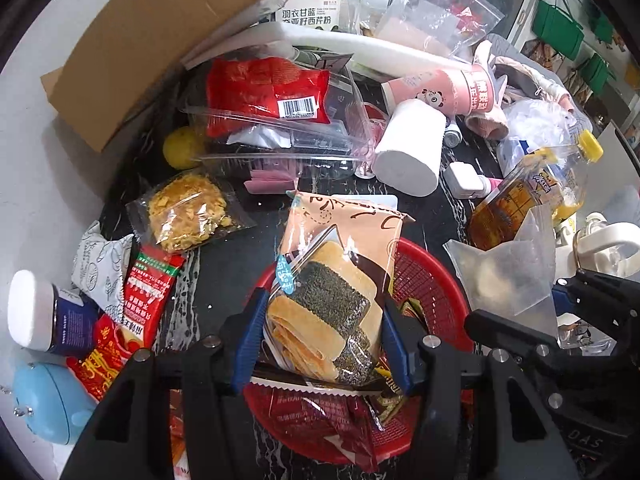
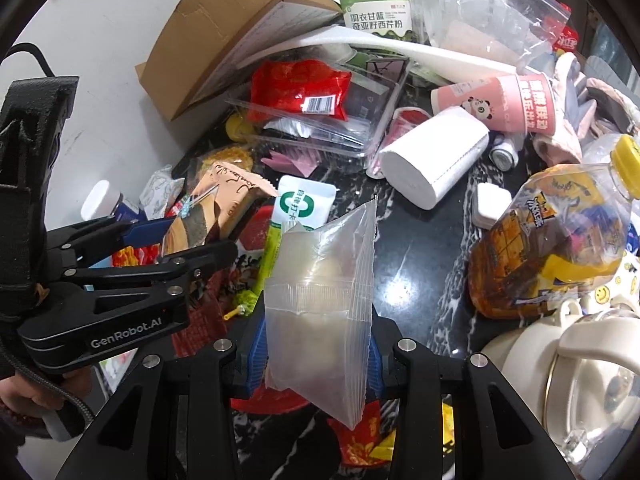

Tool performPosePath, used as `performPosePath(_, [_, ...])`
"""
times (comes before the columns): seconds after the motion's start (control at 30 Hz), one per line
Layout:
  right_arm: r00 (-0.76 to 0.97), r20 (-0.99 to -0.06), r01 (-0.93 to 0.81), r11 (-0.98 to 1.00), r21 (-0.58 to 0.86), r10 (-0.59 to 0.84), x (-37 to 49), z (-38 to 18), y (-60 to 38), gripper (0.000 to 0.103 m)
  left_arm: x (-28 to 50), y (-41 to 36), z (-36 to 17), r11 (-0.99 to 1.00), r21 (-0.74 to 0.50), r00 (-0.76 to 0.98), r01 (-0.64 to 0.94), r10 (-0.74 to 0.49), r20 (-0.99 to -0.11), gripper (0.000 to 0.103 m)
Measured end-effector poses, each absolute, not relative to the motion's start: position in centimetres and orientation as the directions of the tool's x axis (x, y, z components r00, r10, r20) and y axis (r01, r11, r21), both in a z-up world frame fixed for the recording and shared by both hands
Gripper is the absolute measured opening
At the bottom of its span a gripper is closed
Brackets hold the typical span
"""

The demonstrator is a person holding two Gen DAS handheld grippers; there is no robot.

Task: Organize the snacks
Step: 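Open both grippers to drop the wafer packet and clear bag into the basket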

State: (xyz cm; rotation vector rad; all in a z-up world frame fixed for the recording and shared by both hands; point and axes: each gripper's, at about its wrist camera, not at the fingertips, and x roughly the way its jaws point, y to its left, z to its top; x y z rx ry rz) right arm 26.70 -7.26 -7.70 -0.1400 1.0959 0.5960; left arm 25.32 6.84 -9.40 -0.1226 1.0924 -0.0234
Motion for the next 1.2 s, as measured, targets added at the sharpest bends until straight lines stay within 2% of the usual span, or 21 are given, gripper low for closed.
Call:
performPosePath(0.23, [0.312,-0.871,-0.518,0.837,0.179,0.379,26.8,-8.0,-7.1,0.039,25.5,6.3,-9.7,0.995,-0.1,0.48,0.008,-0.091,-0.872,0.054])
performPosePath(0.4, [0.306,-0.874,-0.522,0.835,0.177,0.377,26.7,-8.2,-7.0,0.039,25.7,6.2,-10.4,0.994,-0.105,0.433,0.009,-0.098,-0.896,0.054])
performPosePath(0.43, [0.305,-0.875,-0.522,0.834,0.177,0.376,26.7,-8.2,-6.9,0.039,25.6,6.3,-10.5,0.995,-0.1,0.43,0.003,-0.092,-0.898,0.058])
performPosePath(0.47, [0.304,-0.875,-0.523,0.834,0.177,0.376,26.6,-8.2,-6.9,0.039,25.5,6.4,-10.4,0.996,-0.093,0.433,-0.006,-0.081,-0.898,0.067])
performPosePath(0.53, [0.302,-0.877,-0.524,0.833,0.176,0.375,26.6,-8.2,-6.8,0.039,25.2,6.6,-10.1,0.995,-0.097,0.447,-0.014,-0.08,-0.891,0.074])
performPosePath(1.2, [0.242,-0.9,-0.5,0.842,0.204,0.362,27.3,-9.8,-4.9,0.041,21.9,10.4,-6.9,0.986,-0.085,0.507,-0.147,0.001,-0.862,0.074])
